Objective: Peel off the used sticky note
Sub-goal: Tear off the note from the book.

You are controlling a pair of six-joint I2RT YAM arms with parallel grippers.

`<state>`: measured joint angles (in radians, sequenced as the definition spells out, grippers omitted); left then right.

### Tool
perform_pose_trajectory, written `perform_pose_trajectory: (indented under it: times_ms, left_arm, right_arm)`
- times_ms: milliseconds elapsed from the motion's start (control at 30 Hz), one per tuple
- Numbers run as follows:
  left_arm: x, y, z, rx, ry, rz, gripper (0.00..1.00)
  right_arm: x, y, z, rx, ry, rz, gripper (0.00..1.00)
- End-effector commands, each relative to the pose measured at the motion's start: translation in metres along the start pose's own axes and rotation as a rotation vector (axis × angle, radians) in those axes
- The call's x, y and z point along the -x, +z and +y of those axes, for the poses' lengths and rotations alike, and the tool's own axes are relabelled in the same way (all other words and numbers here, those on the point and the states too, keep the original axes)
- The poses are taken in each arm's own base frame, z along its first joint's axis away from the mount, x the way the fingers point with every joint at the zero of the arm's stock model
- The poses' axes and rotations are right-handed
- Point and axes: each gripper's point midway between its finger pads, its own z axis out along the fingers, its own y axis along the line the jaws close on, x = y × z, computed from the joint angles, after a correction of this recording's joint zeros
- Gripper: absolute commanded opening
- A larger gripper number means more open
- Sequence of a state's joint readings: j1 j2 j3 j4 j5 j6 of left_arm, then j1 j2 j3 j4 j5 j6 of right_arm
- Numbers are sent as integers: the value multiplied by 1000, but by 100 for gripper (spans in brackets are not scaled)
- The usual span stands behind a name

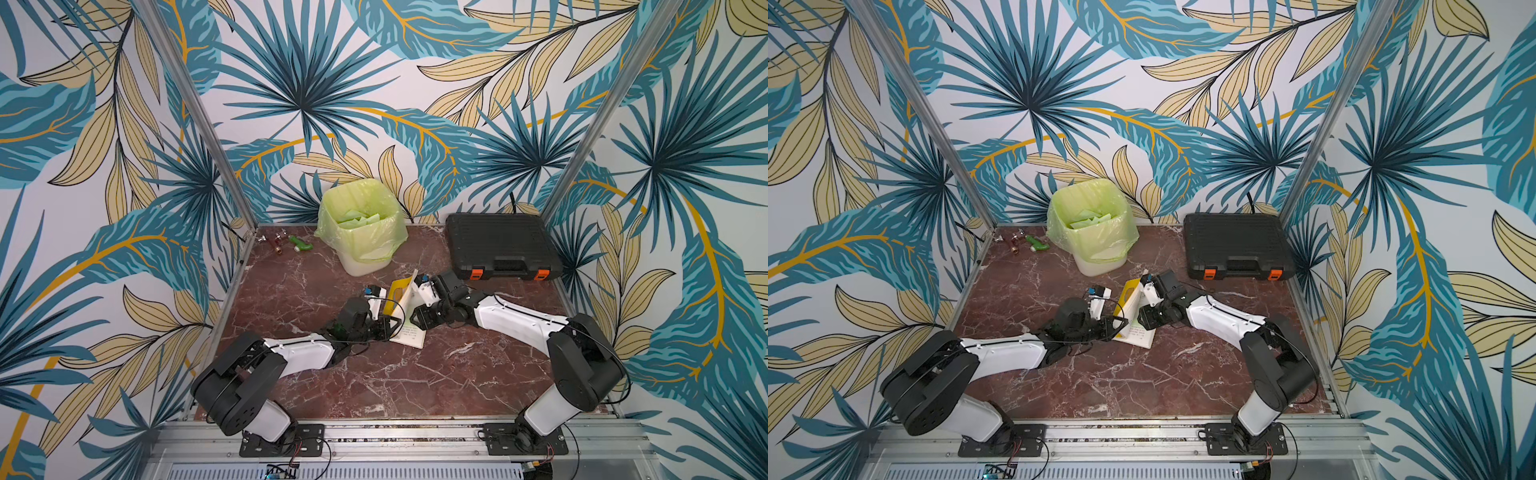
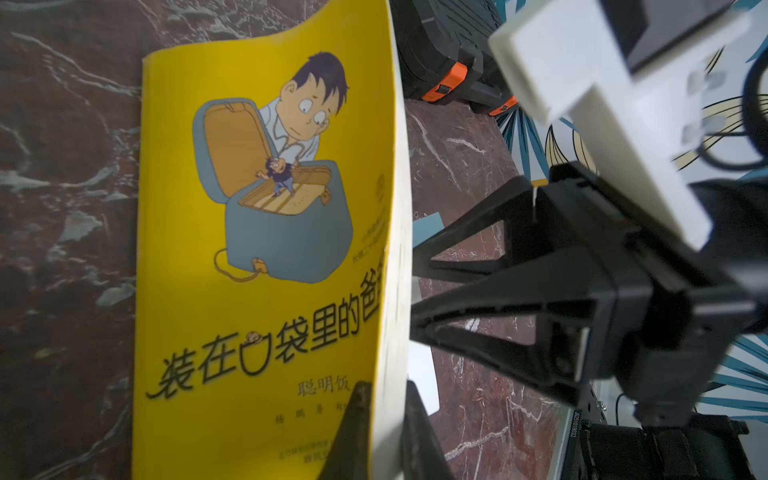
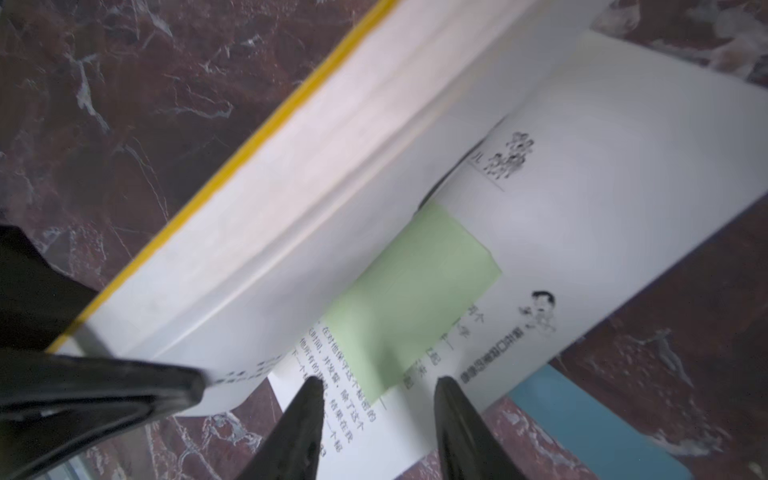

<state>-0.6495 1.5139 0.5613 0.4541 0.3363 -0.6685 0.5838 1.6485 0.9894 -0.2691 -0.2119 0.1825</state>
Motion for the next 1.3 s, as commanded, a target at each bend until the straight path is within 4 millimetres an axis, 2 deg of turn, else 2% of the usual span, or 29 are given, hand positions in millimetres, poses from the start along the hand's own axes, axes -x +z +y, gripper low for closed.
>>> perform_pose_trajectory:
  times_ms: [0, 200, 267, 367, 633, 933, 1267]
  left_arm:
    - [3, 3, -7, -35, -21, 10, 0]
    - [3, 2, -6, -30, -23, 8, 0]
    - [3, 2, -6, -30, -24, 8, 0]
    - [4, 1, -6, -28, -24, 6, 0]
    - [5, 0, -6, -19, -17, 3, 0]
    - [3, 1, -4, -17, -15, 8, 0]
    - [1, 1, -2, -16, -17, 7, 0]
  right_arm:
    - [-4, 16, -3, -46, -46, -23, 48]
    - [-16, 34, -2, -11, 104, 18, 50]
    - [-20, 39, -8, -38, 176, 35, 51]
    - [-24, 38, -10, -50, 286, 38, 53]
    - [-41, 39, 2, 50, 662, 31, 55]
    - [-39, 25, 5, 81, 798, -16, 57]
    - [-42, 42, -2, 140, 965, -94, 56]
